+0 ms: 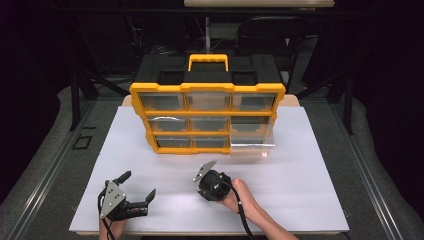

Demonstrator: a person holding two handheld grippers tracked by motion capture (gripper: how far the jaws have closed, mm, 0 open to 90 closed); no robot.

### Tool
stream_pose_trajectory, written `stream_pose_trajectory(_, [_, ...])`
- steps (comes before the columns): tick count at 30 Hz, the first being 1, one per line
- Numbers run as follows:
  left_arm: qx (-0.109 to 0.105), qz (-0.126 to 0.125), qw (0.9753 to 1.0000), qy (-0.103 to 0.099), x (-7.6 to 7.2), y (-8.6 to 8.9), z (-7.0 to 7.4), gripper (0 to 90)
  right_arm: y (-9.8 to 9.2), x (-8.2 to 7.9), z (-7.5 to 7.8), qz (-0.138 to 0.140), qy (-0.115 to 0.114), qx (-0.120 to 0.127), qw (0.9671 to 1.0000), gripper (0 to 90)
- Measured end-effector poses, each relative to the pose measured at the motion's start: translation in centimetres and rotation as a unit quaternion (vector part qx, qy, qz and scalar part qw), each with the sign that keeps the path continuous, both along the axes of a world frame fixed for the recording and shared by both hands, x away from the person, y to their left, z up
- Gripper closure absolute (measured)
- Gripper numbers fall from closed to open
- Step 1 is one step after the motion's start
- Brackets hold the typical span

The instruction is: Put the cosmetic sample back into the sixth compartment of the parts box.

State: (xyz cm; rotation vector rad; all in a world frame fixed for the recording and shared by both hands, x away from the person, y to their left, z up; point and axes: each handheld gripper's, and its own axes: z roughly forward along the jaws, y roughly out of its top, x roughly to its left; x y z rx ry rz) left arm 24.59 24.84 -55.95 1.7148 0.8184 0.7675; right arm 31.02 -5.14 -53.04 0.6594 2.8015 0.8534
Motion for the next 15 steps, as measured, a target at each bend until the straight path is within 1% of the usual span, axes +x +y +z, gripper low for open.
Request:
stream_pose_trajectory(2, [0.000,0.000,1.0000,0.000,0.0,0.0,0.0,0.0,-0.4,0.0,0.5,-0.003,-0.009,-0.006,0.9999,80.9])
stream_pose_trajectory(6, [0.001,0.000,1.0000,0.000,0.0,0.0,0.0,0.0,-0.8,0.1,0.8,-0.003,-0.011,-0.005,0.9999,80.9])
stream_pose_trajectory(7, [0.001,0.000,1.0000,-0.001,0.0,0.0,0.0,0.0,-1.0,0.1,1.0,-0.004,-0.013,-0.011,0.9999,80.9])
stream_pose_trajectory(8, [0.001,0.000,1.0000,0.000,0.0,0.0,0.0,0.0,-1.2,0.1,1.1,-0.005,-0.014,-0.008,0.9998,80.9])
stream_pose_trajectory(11, [0.002,-0.001,1.0000,-0.001,0.0,0.0,0.0,0.0,-1.7,0.1,1.4,-0.007,-0.021,-0.016,0.9996,80.9])
stream_pose_trajectory(14, [0.002,0.000,1.0000,-0.001,0.0,0.0,0.1,0.0,-2.1,0.1,1.6,-0.010,-0.023,-0.015,0.9996,80.9])
stream_pose_trajectory(15, [0.002,0.000,1.0000,-0.001,0.0,0.0,0.1,0.0,-2.2,0.0,1.7,-0.011,-0.025,-0.018,0.9995,80.9])
